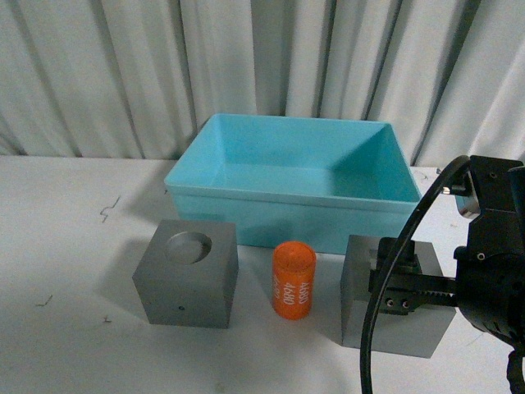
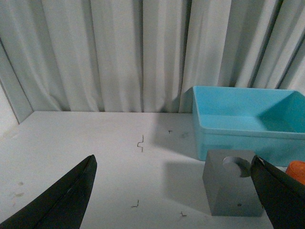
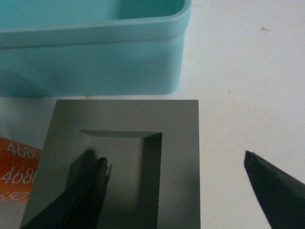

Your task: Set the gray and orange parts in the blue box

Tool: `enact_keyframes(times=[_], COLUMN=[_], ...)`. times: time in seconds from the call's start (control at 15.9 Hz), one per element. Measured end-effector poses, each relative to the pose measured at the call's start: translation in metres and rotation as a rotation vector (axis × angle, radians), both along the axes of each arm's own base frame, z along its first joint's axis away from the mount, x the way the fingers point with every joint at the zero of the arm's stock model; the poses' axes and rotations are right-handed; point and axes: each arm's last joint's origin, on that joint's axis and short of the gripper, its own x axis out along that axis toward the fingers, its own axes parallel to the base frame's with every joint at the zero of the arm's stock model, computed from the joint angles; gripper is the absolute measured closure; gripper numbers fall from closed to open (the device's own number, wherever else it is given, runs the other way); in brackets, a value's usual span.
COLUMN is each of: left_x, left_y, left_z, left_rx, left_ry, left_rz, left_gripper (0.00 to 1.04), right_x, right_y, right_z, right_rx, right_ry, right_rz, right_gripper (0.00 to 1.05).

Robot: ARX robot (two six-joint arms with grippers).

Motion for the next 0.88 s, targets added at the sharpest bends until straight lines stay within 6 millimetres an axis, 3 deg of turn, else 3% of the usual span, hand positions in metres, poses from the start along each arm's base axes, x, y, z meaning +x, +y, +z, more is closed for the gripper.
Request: enact_keyframes(times=[0.44, 0.63, 0.76, 0.88], left_x=[0.0, 0.0, 0.0, 0.0], left_y=[0.0, 0.0, 0.0, 0.0], left_z=[0.0, 0.0, 0.0, 0.0], left_rx=[0.0, 0.0, 0.0, 0.0], left_ry=[0.0, 0.0, 0.0, 0.0], left_rz=[0.0, 0.0, 0.0, 0.0], left_gripper=[0.07, 0.07, 0.07, 0.07], right_x=[-0.002, -0.014, -0.015, 0.007], right_y=[-0.007, -0.024, -0.04, -0.06], right_z=[-0.002, 0.014, 0.067, 0.155], right_rx=[0.027, 0.043, 0.115, 0.161], right_ry=[0.012, 0.035, -0.101, -0.426], right_rz=[-0.03, -0.058, -0.071, -0.086], right_gripper=[0.84, 0.86, 0.86, 0.86])
